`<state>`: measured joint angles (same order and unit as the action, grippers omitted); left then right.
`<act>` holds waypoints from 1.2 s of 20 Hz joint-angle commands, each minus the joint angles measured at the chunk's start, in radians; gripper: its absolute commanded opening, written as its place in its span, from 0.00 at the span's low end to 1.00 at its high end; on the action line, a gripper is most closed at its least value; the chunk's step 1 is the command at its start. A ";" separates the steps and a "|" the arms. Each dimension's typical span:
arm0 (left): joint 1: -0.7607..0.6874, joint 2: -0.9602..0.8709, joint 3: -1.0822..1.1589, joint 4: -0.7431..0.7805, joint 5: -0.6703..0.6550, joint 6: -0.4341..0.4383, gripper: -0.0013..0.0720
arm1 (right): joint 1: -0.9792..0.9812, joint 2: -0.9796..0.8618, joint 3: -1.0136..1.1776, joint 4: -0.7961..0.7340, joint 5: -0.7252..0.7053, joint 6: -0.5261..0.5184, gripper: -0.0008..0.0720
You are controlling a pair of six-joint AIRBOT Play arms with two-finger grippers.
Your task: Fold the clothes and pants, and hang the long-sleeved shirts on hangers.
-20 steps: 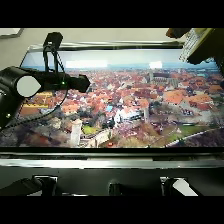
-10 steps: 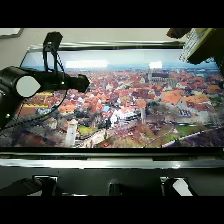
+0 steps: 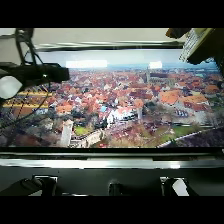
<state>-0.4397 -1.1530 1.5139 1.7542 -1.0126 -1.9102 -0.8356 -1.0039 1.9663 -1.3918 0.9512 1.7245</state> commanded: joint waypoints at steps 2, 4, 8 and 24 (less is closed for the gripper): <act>0.101 0.044 0.001 0.019 -0.121 0.016 0.05 | 0.435 -0.123 0.000 0.039 0.230 -0.231 0.05; 0.168 0.046 0.000 0.018 -0.242 0.097 0.05 | 0.675 -0.169 -0.024 -0.123 0.341 -0.277 0.05; 0.268 0.064 -0.026 -0.126 -0.317 0.303 0.04 | 0.957 -0.154 -0.284 -0.189 0.526 -0.296 0.05; 0.268 0.080 -0.080 -0.079 -0.288 0.317 0.05 | 1.021 -0.019 -0.649 -0.191 0.460 -0.154 0.06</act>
<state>-0.1730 -1.0737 1.4342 1.6733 -1.2999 -1.5955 0.1837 -1.0245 1.3212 -1.5822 1.4105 1.5665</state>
